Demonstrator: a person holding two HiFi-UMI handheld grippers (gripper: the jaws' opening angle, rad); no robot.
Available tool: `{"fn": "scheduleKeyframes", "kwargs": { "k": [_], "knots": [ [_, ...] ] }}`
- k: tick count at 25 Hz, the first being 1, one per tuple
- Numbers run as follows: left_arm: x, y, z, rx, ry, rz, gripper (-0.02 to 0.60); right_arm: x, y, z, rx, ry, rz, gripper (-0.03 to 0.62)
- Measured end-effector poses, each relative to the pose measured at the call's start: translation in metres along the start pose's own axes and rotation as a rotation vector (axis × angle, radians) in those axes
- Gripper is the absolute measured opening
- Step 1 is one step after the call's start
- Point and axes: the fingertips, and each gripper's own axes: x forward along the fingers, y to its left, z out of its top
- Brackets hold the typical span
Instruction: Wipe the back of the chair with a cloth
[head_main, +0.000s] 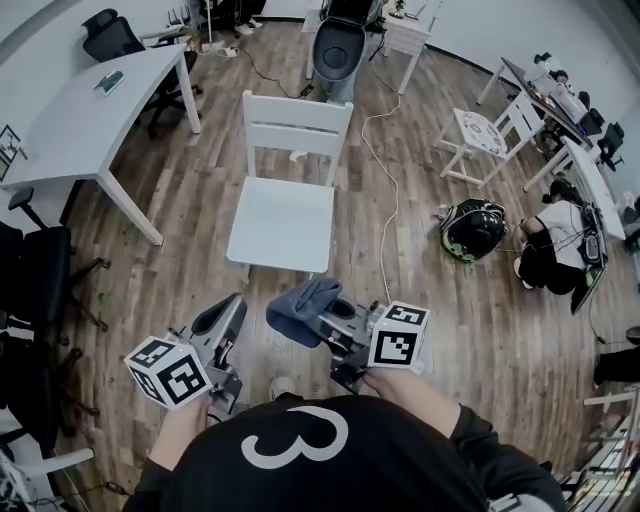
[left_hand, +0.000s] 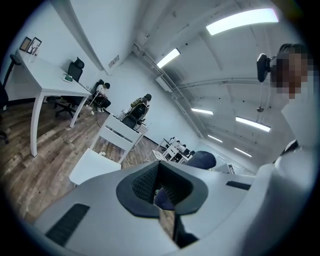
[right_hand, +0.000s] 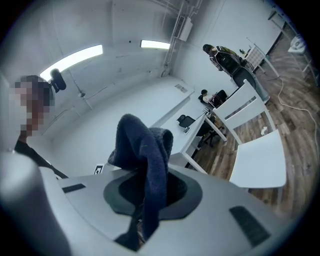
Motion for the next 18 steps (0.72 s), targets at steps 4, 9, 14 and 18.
{"fn": "scheduleKeyframes", "kwargs": {
  "k": [4, 9, 14, 18],
  "knots": [
    [-0.011, 0.024, 0.022, -0.001, -0.028, 0.016, 0.014, 0.026, 0.001, 0.005, -0.017, 0.003, -0.006, 0.051],
    [0.0, 0.035, 0.026, 0.002, -0.021, 0.003, 0.013, 0.033, -0.014, 0.017, -0.021, -0.016, -0.026, 0.051],
    [0.044, 0.047, 0.037, 0.002, 0.01, 0.003, 0.013, 0.028, -0.06, 0.044, 0.016, -0.051, -0.054, 0.051],
    [0.098, 0.063, 0.057, -0.004, 0.042, 0.016, 0.014, 0.034, -0.11, 0.084, 0.045, -0.068, -0.065, 0.051]
  ]
}}
